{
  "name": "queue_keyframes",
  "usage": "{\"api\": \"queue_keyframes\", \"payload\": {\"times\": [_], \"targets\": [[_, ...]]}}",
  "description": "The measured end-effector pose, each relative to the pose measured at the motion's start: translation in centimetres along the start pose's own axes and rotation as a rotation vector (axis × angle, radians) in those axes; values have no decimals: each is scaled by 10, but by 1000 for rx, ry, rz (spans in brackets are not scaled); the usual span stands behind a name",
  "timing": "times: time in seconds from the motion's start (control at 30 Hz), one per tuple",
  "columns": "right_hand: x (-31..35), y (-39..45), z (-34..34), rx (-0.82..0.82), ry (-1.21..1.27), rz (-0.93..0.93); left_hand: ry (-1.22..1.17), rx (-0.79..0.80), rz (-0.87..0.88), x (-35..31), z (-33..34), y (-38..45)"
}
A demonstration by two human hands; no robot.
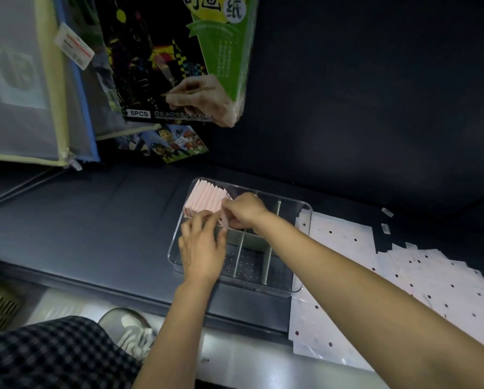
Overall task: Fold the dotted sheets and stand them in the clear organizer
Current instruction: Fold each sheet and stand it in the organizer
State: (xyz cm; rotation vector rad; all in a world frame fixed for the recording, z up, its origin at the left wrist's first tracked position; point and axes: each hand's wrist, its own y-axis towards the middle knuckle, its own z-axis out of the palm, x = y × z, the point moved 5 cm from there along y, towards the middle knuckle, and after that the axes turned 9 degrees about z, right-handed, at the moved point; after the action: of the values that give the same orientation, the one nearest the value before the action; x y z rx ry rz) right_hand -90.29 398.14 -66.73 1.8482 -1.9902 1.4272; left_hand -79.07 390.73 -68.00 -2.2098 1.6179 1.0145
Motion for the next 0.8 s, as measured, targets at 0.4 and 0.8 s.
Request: {"api": "queue_keyframes", "payload": {"times": [0.4, 0.8], "targets": [[-227, -122, -114, -165, -346, -247, -187, 246, 520, -125, 46, -67], [-352, -172, -116, -157, -607, -417, 140, 831, 654, -95, 119, -158]]}}
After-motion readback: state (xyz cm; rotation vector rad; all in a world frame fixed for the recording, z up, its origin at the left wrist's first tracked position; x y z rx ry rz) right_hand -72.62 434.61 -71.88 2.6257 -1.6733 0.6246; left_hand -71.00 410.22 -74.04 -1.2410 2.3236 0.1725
